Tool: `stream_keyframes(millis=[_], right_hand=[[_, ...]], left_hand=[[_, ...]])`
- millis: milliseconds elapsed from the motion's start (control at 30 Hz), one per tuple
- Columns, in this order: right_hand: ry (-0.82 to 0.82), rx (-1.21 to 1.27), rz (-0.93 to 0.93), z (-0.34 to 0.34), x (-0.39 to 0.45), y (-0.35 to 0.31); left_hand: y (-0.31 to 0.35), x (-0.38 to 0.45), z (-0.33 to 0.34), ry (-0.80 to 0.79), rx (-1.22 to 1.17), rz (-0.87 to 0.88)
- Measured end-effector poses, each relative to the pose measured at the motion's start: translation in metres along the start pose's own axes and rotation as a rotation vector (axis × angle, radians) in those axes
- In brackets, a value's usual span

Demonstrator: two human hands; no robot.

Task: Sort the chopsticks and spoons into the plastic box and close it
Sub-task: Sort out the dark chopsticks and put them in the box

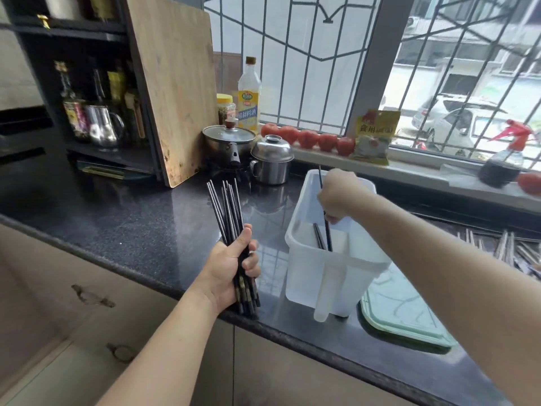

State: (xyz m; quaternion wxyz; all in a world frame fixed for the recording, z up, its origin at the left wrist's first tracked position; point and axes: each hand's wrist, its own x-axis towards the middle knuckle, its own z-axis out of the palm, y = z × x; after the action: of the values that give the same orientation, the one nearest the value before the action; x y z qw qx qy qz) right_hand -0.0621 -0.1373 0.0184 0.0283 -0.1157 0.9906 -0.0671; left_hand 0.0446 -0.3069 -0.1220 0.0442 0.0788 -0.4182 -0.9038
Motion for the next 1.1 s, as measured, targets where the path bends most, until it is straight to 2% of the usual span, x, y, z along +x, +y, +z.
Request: stream_keyframes(millis=[33, 133, 200, 300, 400, 500, 633, 800, 967, 1033, 1100], right_hand=[[-0.054, -0.004, 0.023, 0.01, 0.0, -0.001], [-0.206, 0.249, 0.068, 0.025, 0.01, 0.006], [-0.218, 0.325, 0.104, 0.023, 0.01, 0.01], [-0.031, 0.363, 0.105, 0.009, 0.015, 0.018], [0.183, 0.37, -0.003, -0.005, 0.009, 0.014], [0.223, 0.435, -0.181, -0.012, -0.016, -0.007], [0.124, 0.396, -0.325, -0.003, -0.04, -0.035], [-0.008, 0.374, -0.396, 0.001, -0.043, -0.053], [0.043, 0.292, -0.329, 0.007, -0.039, -0.065], [-0.011, 0.269, -0.28, 0.006, -0.04, -0.066], [-0.065, 0.38, -0.248, -0.004, -0.042, -0.061]], left_hand=[[0.0, 0.0, 0.001, 0.022, 0.017, 0.005], [0.0, -0.001, 0.003, 0.073, 0.083, 0.025], [-0.001, -0.003, 0.005, 0.06, 0.134, 0.025], [-0.001, -0.007, 0.006, 0.026, 0.152, 0.018], [0.003, -0.01, 0.003, -0.001, 0.051, 0.016], [0.005, -0.013, 0.0, -0.029, -0.018, 0.002], [0.006, -0.017, 0.001, -0.046, -0.014, -0.03], [0.007, -0.02, 0.001, -0.116, 0.03, -0.07], [0.008, -0.022, 0.0, -0.204, 0.075, -0.108], [0.008, -0.022, 0.002, -0.203, 0.104, -0.113], [0.009, -0.022, 0.002, -0.167, 0.114, -0.106]])
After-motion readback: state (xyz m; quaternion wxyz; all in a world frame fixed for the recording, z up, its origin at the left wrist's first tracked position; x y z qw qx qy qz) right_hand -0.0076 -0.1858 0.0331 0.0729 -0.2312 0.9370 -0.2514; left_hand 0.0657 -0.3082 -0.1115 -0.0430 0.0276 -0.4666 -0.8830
